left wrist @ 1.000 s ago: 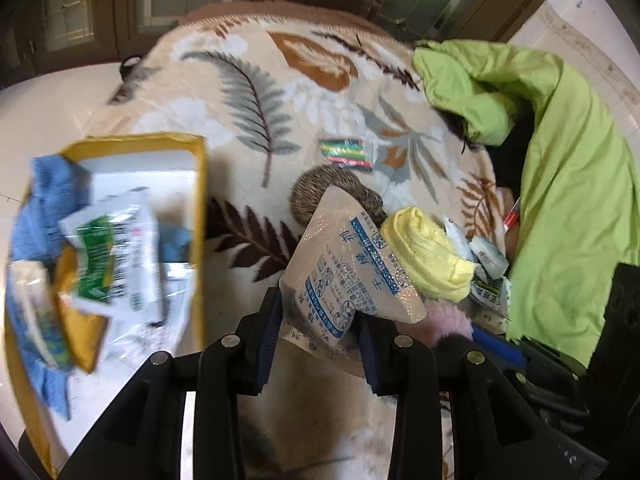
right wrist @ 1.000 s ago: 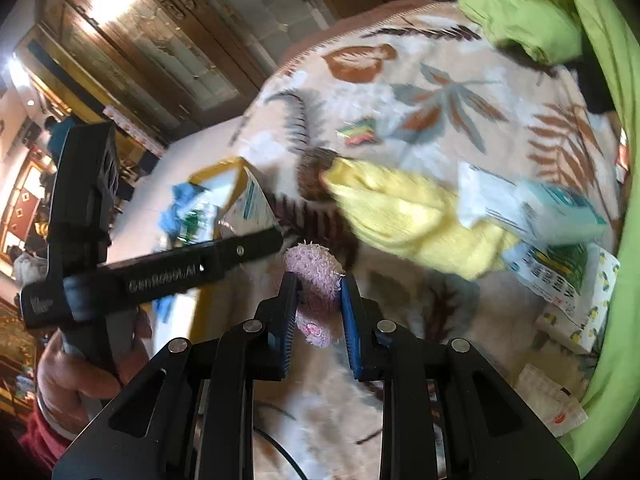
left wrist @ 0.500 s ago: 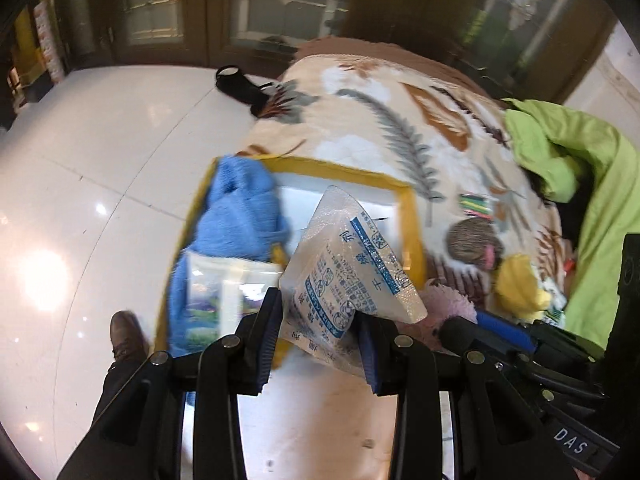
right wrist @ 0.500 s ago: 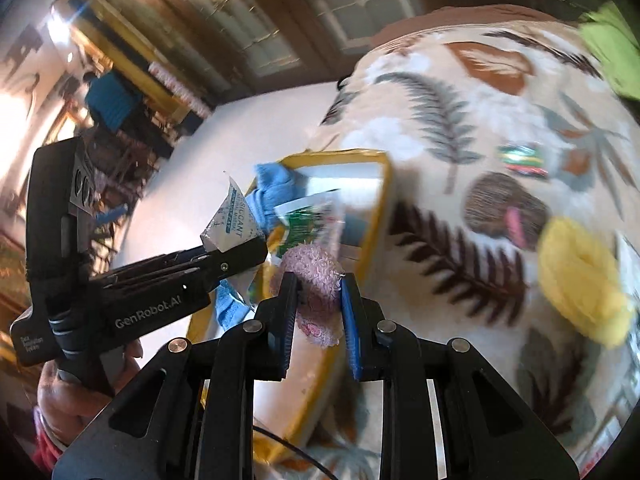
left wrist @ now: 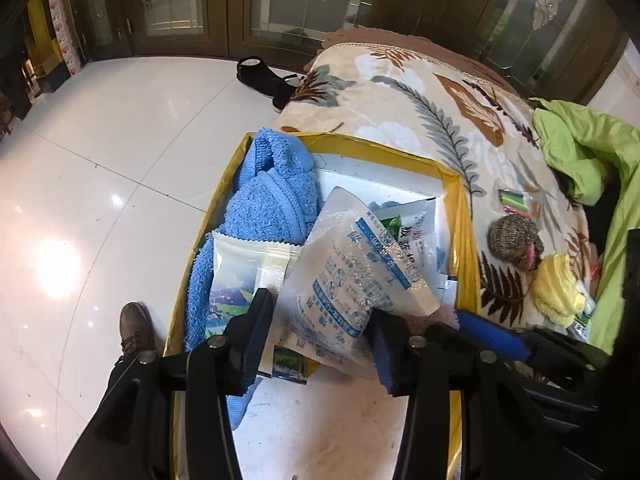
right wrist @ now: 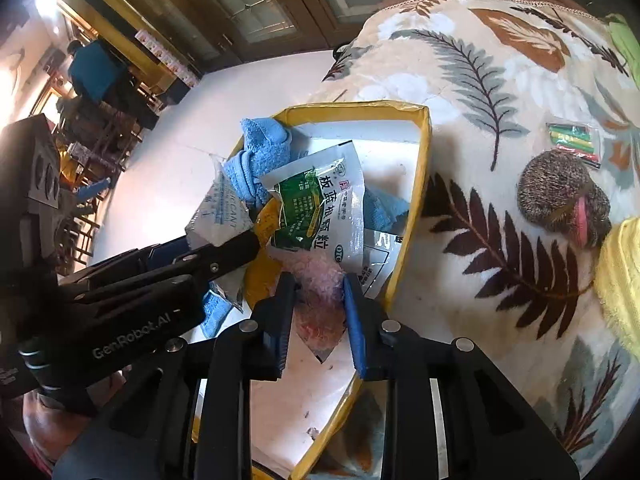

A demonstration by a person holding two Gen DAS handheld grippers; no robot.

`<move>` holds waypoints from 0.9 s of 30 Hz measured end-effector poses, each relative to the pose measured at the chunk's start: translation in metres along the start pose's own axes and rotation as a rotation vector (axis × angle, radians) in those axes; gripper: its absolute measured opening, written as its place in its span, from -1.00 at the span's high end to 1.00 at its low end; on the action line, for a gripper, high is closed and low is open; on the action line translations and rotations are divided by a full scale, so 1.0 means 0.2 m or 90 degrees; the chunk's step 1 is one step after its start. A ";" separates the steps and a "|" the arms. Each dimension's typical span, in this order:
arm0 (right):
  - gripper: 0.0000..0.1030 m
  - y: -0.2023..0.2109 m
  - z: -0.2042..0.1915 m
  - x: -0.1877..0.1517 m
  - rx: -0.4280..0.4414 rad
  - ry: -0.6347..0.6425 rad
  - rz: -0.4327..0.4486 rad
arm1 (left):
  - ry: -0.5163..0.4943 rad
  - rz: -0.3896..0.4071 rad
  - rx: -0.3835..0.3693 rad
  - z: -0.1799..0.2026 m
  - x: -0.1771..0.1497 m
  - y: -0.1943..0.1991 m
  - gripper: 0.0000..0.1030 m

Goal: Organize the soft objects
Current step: 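Carry the clear packet and pink plush into the white box, open both grippers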

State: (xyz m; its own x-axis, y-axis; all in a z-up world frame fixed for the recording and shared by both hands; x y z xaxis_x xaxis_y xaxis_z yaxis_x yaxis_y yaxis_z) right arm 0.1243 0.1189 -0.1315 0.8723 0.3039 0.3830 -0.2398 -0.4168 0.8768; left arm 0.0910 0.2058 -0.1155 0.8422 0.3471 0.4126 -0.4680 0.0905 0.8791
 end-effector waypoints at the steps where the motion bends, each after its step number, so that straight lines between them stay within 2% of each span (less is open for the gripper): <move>1: 0.34 0.01 0.00 0.00 -0.003 0.001 0.003 | -0.002 0.000 0.003 0.00 0.00 0.00 0.04; 3: 0.25 0.05 0.01 0.00 0.009 -0.012 0.015 | 0.000 0.002 0.004 0.00 -0.01 0.00 0.04; 6: 0.25 0.11 0.02 0.01 0.028 -0.034 0.030 | 0.004 0.006 -0.003 0.02 -0.01 0.02 0.02; 10: 0.25 0.18 0.03 0.00 0.027 -0.035 0.042 | -0.017 0.036 0.011 0.06 0.00 0.09 -0.20; 14: 0.25 0.27 0.08 -0.03 0.044 -0.060 0.053 | -0.021 0.056 0.005 0.10 0.01 0.15 -0.20; 19: 0.25 0.38 0.16 -0.06 0.056 -0.088 0.068 | -0.042 0.084 0.022 0.16 0.03 0.22 -0.25; 27: 0.25 0.53 0.32 -0.12 0.057 -0.130 0.100 | -0.070 0.099 0.012 0.29 0.01 0.28 -0.28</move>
State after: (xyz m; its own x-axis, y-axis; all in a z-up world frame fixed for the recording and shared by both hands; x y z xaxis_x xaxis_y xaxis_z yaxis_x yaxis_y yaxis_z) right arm 0.1058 0.0121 -0.0671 0.8971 0.0543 0.4385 -0.3490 -0.5215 0.7786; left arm 0.0829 0.1574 -0.0516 0.7847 0.2511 0.5668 -0.5907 0.0257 0.8065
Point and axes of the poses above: each gripper's, at about its wrist camera, not at the fingertips, and y roughly against the way its jaws point, z to its right, x to its top, the point moved 8 cm from there along -y, roughly the way its jaws point, and after that the axes turned 6 degrees about -x, right-handed, at the moved point
